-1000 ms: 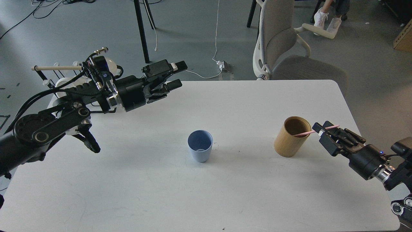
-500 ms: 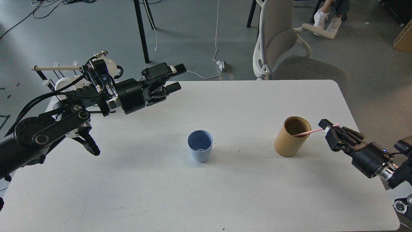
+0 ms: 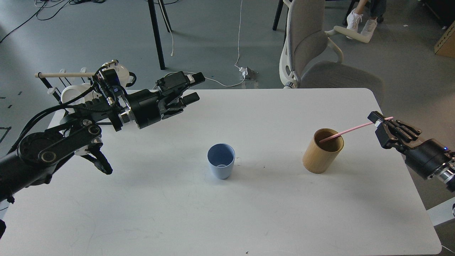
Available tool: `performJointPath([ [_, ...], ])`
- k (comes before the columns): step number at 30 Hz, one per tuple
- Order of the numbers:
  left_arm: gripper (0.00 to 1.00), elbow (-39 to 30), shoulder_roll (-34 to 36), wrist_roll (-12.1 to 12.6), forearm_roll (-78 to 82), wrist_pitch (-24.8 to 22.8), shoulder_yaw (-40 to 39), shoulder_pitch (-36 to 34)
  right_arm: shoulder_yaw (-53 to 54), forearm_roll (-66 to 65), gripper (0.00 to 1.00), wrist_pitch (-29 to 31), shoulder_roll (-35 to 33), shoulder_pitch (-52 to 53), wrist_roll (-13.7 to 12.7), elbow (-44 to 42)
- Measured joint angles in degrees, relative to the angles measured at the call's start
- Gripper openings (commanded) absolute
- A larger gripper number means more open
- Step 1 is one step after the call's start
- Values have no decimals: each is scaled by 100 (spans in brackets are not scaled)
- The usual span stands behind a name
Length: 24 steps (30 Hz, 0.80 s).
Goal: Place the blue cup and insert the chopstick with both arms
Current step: 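Pull the pink stick up out of the tan tube with the right gripper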
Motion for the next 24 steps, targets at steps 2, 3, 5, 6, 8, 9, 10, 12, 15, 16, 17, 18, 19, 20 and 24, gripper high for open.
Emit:
performJointPath([
  [2, 96, 20, -22, 0, 2, 0, 0, 0, 91, 95, 0, 0, -243, 0, 0, 347],
  [3, 96, 46, -33, 0, 3, 0, 0, 0, 119, 168, 0, 0, -349, 0, 0, 495],
  [5, 96, 94, -77, 0, 3, 0, 0, 0, 190, 373, 0, 0, -606, -1, 0, 811],
  [6, 96, 120, -102, 0, 3, 0, 0, 0, 232, 454, 0, 0, -721, -3, 0, 939],
  [8, 96, 154, -138, 0, 3, -1, 0, 0, 373, 604, 0, 0, -963, -4, 0, 1215],
  [9, 96, 164, -148, 0, 3, -3, 0, 0, 436, 647, 0, 0, -1044, -5, 0, 1322],
  [10, 96, 168, -153, 0, 4, -3, 0, -1, 516, 695, 0, 0, -1118, -5, 0, 1434],
  [12, 96, 171, -156, 0, 3, -4, 0, -5, 670, 760, 0, 0, -1191, 1, 0, 1580],
  [15, 96, 175, -157, 0, 4, -4, 4, -6, 745, 795, 0, 0, -1169, 142, 0, 1632],
  [16, 96, 177, -157, 0, 4, -4, 3, -6, 743, 798, 0, 0, -1125, 225, 0, 1632],
  [17, 96, 177, -157, 0, 4, -4, 3, -6, 708, 798, 0, -1, -1019, 348, -1, 1628],
  [18, 96, 177, -158, 0, 3, -5, 3, -7, 637, 775, 0, -1, -857, 487, 0, 1619],
  [19, 96, 178, -158, 0, 3, -4, 4, -6, 552, 754, 0, 0, -704, 621, 0, 1609],
  [20, 96, 186, -158, 0, 1, -5, 4, -6, 415, 733, 0, -1, -536, 807, 0, 1587],
  [24, 96, 275, -195, 0, -4, -5, 7, -5, -626, 596, 0, 0, -17, 1771, 0, 1402],
])
